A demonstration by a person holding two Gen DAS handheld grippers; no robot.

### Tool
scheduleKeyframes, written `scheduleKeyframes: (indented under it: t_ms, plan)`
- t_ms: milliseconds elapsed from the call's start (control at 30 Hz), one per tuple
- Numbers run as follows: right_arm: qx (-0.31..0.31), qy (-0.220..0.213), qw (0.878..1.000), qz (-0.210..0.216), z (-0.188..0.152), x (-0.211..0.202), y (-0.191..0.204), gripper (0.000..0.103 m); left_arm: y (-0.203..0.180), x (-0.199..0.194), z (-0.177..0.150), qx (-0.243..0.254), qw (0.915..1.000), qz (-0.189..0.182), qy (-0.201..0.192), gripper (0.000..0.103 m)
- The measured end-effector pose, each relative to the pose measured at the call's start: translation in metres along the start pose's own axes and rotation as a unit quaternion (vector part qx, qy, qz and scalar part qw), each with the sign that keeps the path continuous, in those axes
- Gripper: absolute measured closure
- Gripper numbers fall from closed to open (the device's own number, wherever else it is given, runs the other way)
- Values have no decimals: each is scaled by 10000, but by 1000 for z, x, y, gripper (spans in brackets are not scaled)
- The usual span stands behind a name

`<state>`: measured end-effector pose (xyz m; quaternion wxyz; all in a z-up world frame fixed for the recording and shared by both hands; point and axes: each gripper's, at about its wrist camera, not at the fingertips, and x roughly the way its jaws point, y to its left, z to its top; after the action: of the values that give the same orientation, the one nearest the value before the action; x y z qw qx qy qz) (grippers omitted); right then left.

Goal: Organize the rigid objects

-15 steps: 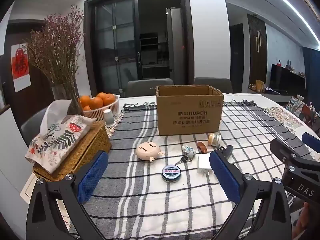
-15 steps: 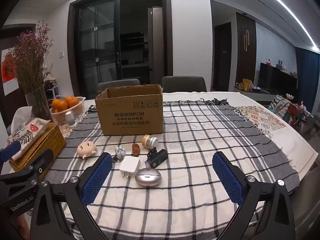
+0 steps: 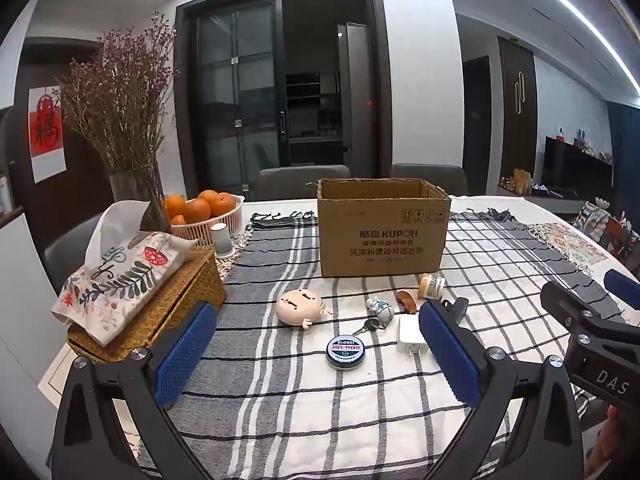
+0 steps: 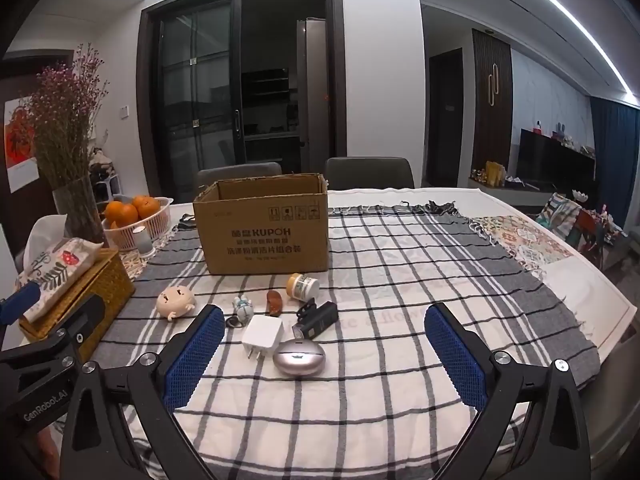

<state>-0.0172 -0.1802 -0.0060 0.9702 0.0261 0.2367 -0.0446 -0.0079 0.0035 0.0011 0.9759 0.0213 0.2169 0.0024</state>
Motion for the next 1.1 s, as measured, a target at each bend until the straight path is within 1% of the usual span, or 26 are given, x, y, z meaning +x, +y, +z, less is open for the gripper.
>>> scheduleKeyframes:
  t_ms: [267, 1100]
  plan:
    - [2, -9, 10000, 23, 0, 0, 0, 2, 2, -2, 1, -41, 9999, 84, -63, 0]
    - [-12, -86, 9999, 78, -2, 0, 2, 2, 3, -5, 2, -93, 9998, 67, -131, 0]
